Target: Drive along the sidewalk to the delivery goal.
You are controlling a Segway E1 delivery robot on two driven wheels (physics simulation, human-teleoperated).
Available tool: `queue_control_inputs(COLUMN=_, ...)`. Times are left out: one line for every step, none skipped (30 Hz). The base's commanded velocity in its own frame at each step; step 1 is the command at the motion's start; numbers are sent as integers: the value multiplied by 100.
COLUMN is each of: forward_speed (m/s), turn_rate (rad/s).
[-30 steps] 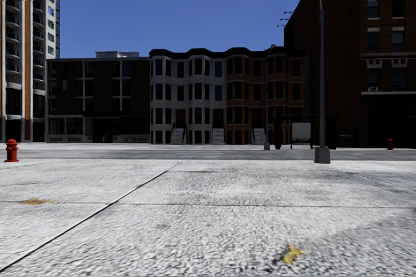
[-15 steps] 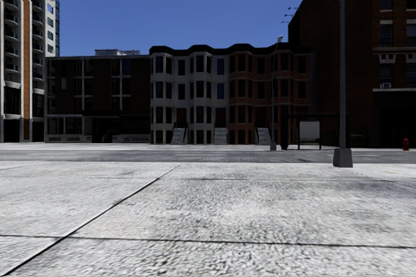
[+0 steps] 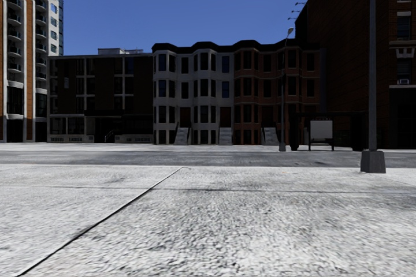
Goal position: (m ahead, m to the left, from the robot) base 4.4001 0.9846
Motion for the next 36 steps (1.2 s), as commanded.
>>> queue_control_inputs(forward_speed=178, turn_rate=19)
queue_control_inputs(forward_speed=178, turn_rate=19)
queue_control_inputs(forward_speed=178, turn_rate=19)
queue_control_inputs(forward_speed=178, turn_rate=19)
queue_control_inputs(forward_speed=178, turn_rate=19)
queue_control_inputs(forward_speed=178, turn_rate=19)
queue_control_inputs(forward_speed=178, turn_rate=19)
queue_control_inputs(forward_speed=178, turn_rate=19)
queue_control_inputs(forward_speed=178, turn_rate=19)
queue_control_inputs(forward_speed=178, turn_rate=19)
queue_control_inputs(forward_speed=178, turn_rate=19)
queue_control_inputs(forward_speed=178, turn_rate=20)
queue_control_inputs(forward_speed=176, turn_rate=32)
queue_control_inputs(forward_speed=176, turn_rate=32)
queue_control_inputs(forward_speed=176, turn_rate=34)
queue_control_inputs(forward_speed=176, turn_rate=34)
queue_control_inputs(forward_speed=176, turn_rate=34)
queue_control_inputs(forward_speed=176, turn_rate=34)
queue_control_inputs(forward_speed=176, turn_rate=34)
queue_control_inputs(forward_speed=176, turn_rate=34)
queue_control_inputs(forward_speed=176, turn_rate=34)
queue_control_inputs(forward_speed=176, turn_rate=34)
queue_control_inputs(forward_speed=176, turn_rate=34)
queue_control_inputs(forward_speed=175, turn_rate=34)
queue_control_inputs(forward_speed=174, turn_rate=34)
queue_control_inputs(forward_speed=174, turn_rate=34)
queue_control_inputs(forward_speed=173, turn_rate=34)
queue_control_inputs(forward_speed=173, turn_rate=34)
queue_control_inputs(forward_speed=173, turn_rate=34)
queue_control_inputs(forward_speed=173, turn_rate=34)
queue_control_inputs(forward_speed=173, turn_rate=34)
queue_control_inputs(forward_speed=172, turn_rate=34)
queue_control_inputs(forward_speed=170, turn_rate=34)
queue_control_inputs(forward_speed=168, turn_rate=34)
queue_control_inputs(forward_speed=168, turn_rate=34)
queue_control_inputs(forward_speed=167, turn_rate=34)
